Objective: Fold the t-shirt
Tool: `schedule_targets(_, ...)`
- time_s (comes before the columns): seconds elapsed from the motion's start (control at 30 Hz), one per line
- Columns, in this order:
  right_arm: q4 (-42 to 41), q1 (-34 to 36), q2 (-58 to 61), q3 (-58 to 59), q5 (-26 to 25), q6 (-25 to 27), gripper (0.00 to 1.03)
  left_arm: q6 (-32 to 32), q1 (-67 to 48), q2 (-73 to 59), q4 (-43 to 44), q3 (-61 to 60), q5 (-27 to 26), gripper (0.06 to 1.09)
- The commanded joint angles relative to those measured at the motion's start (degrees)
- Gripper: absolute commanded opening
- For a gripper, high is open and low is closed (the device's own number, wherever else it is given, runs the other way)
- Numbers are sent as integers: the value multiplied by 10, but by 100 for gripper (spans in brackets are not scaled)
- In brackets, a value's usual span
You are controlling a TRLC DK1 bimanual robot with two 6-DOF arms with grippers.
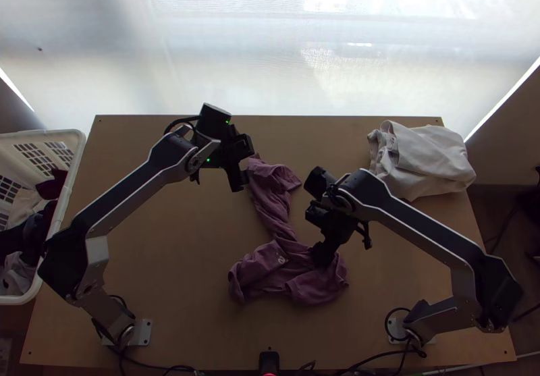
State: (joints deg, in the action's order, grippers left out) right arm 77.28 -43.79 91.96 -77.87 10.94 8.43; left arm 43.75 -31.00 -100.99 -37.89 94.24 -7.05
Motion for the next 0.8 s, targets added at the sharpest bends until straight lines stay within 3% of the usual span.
schedule_targets(0.0, -37, -31, -46, 99, 5, 11, 83, 40, 1, -64, 76, -3, 32, 104)
schedule_targets(0.43, -180, -16, 1, 144, 9, 39, 78, 26, -12, -85, 70, 27, 50, 104)
schedule_targets(0.77, -196, 33, 15, 117, -15, 84, 78, 21, -27, -72, 62, 28, 61, 104)
